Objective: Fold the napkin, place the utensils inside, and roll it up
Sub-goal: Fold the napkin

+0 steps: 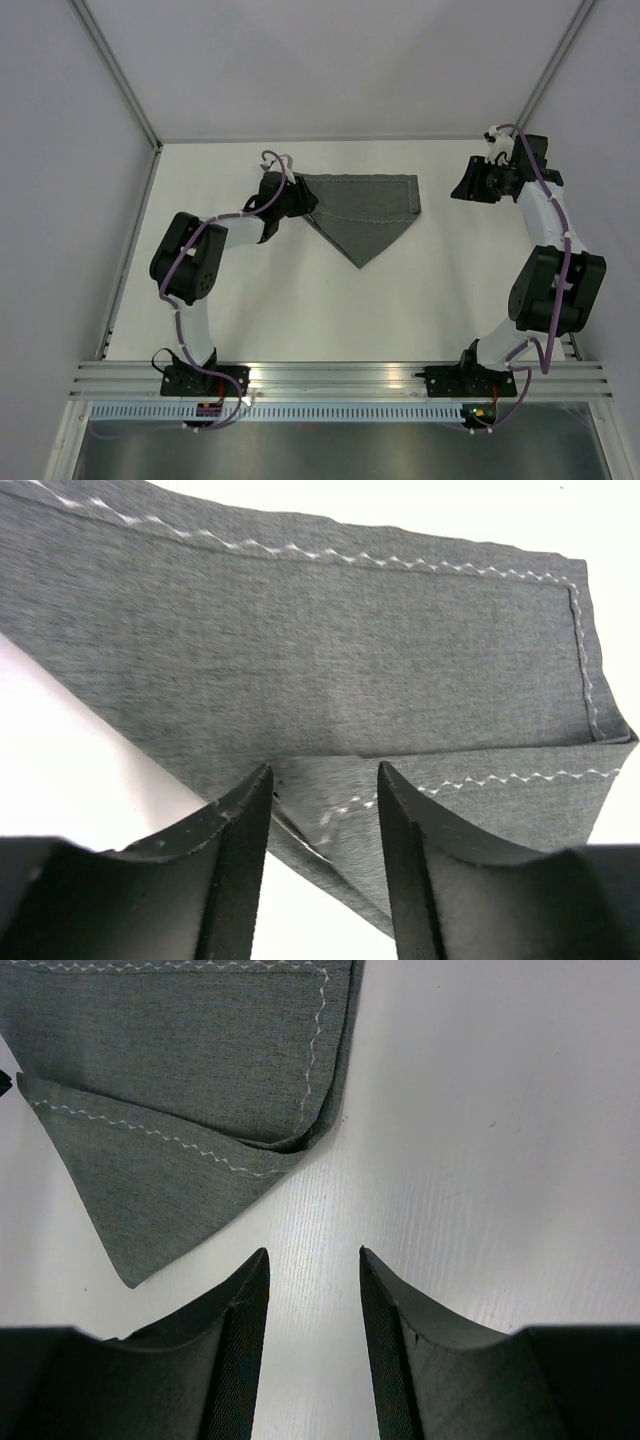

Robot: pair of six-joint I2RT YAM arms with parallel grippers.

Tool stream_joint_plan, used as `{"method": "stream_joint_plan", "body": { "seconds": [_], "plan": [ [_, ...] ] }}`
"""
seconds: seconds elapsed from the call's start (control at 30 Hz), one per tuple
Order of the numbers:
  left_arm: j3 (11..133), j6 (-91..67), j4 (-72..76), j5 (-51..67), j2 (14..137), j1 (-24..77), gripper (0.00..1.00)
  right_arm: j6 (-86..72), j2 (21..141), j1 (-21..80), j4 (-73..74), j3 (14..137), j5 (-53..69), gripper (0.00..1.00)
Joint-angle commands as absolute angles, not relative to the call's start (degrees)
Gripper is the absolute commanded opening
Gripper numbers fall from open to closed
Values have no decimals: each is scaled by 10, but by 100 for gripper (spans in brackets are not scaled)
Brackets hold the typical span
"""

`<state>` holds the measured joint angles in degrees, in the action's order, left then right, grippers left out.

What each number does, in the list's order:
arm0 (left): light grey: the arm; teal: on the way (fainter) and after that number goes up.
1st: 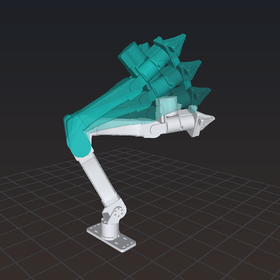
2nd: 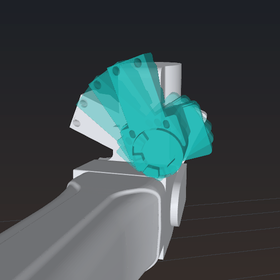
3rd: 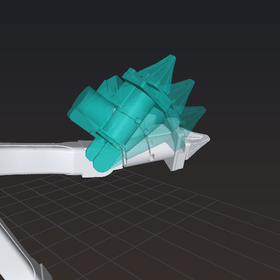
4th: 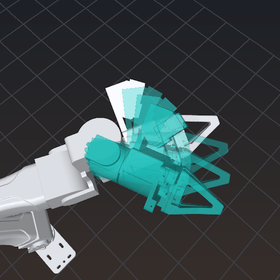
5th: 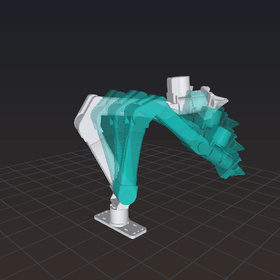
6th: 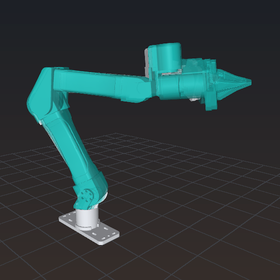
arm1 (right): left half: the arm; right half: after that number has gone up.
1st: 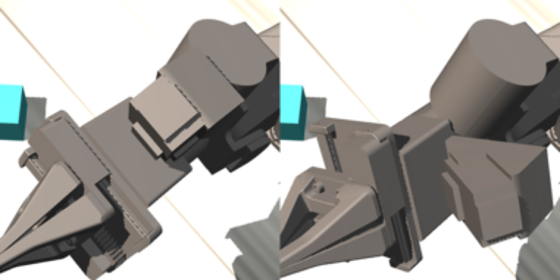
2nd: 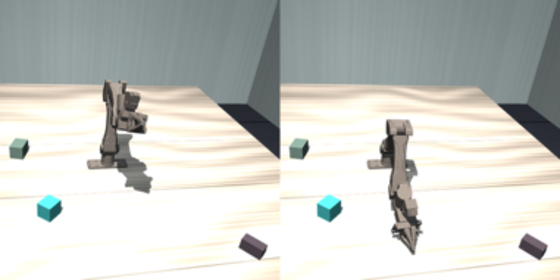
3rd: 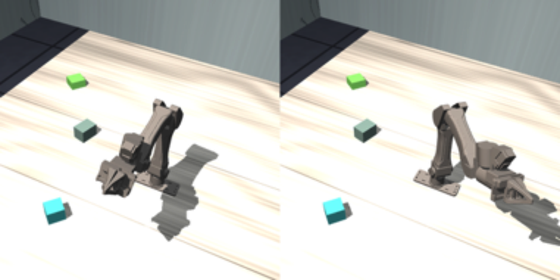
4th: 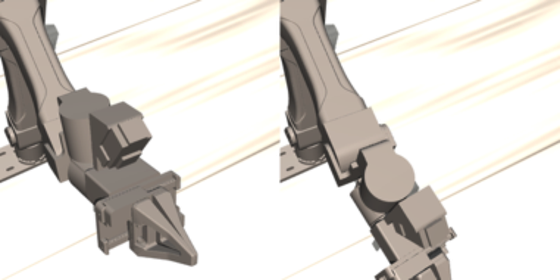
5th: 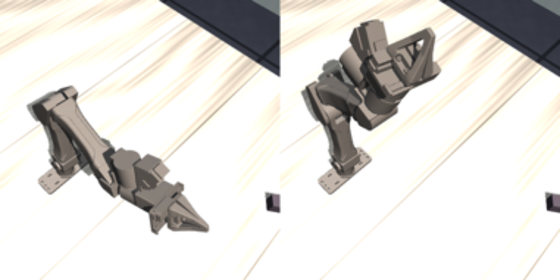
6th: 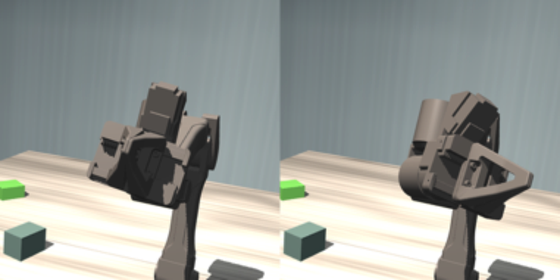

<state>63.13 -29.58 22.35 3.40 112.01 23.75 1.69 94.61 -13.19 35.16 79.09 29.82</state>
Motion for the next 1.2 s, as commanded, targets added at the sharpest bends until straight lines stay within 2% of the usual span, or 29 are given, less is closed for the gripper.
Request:
{"method": "stream_joint_plan", "body": {
  "seconds": [0.0,0.1,0.3,0.47,0.77,1.0,1.17],
  "plan": [
    [655,-310,229,39,1108,219,54,21,947,-127,345,802,299,47],
    [655,-309,227,34,1086,199,57,21,948,-127,345,801,299,47],
    [669,-317,180,-11,1072,142,59,22,948,-126,345,801,302,47],
    [717,-333,156,-3,1120,99,58,21,949,-123,345,802,302,47],
    [844,-344,111,26,1243,90,58,22,957,-117,344,805,299,47],
    [887,-366,95,33,1287,90,58,24,962,-114,342,805,297,46],
    [903,-379,87,29,1301,87,52,24,962,-112,340,804,295,45]
  ]
}}
